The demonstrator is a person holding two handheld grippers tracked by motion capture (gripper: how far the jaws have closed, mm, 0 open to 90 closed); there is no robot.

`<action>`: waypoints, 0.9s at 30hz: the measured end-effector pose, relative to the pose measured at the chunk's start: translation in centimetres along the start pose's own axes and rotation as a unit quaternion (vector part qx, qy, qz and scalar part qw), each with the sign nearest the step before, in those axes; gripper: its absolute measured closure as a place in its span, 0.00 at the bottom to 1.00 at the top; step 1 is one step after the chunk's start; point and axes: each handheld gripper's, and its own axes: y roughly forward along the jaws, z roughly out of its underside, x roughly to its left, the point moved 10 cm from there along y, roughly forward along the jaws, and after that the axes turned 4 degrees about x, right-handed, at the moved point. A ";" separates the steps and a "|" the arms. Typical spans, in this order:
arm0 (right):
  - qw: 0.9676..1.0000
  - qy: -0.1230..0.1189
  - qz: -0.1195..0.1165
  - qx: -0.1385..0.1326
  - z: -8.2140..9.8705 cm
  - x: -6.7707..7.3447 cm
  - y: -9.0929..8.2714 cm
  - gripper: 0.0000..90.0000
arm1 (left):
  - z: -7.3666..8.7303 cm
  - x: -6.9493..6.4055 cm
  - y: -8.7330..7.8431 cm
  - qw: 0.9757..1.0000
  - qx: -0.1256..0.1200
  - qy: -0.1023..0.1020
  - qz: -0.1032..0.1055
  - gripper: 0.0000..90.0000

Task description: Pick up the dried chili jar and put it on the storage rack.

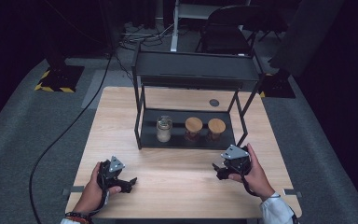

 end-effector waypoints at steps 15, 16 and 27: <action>1.000 -0.019 -0.002 0.025 2.7 0.6 0.4 0.03 | 0.0 0.0 0.0 1.000 0.000 0.000 0.000 0.00; 0.999 -0.020 -0.003 0.027 2.9 0.7 0.4 0.03 | 0.0 0.0 0.0 1.000 0.000 0.000 0.000 0.00; 0.998 -0.021 -0.009 0.052 5.1 1.0 0.6 0.03 | 0.0 0.0 0.0 1.000 0.000 0.000 0.000 0.00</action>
